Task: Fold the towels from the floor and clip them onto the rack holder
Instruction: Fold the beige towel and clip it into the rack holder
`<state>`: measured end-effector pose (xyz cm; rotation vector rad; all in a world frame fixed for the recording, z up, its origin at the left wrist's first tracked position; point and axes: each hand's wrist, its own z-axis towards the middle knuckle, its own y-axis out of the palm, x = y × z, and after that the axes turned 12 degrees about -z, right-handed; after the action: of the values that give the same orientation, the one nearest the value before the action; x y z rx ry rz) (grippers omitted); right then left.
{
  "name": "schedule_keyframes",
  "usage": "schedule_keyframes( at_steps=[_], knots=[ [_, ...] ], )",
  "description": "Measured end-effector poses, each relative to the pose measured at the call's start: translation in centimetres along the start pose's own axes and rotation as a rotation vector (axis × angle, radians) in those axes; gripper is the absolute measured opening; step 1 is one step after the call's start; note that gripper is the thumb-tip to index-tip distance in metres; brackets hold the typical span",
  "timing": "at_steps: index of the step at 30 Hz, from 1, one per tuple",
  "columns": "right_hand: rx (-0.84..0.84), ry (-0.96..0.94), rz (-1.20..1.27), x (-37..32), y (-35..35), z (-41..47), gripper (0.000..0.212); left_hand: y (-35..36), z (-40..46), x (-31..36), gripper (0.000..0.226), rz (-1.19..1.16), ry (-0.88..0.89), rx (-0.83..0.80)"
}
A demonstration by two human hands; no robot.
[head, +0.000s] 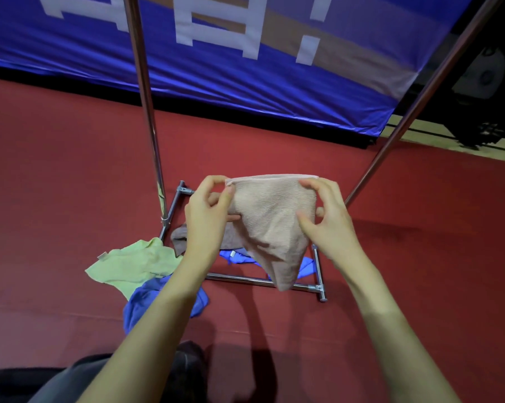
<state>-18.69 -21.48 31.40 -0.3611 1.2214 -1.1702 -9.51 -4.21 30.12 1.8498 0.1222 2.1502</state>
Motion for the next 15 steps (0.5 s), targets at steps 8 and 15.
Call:
schedule_keyframes(
  at_steps=[8,15],
  knots=[
    [-0.078,0.040,-0.168,-0.8,0.2,-0.1,0.080,1.3,-1.3,1.0,0.023,0.006,0.038,-0.045],
    [0.034,-0.007,0.078,0.8,-0.4,0.1,0.069,0.3,-0.2,0.9,0.036,0.041,0.119,-0.114]
  ],
)
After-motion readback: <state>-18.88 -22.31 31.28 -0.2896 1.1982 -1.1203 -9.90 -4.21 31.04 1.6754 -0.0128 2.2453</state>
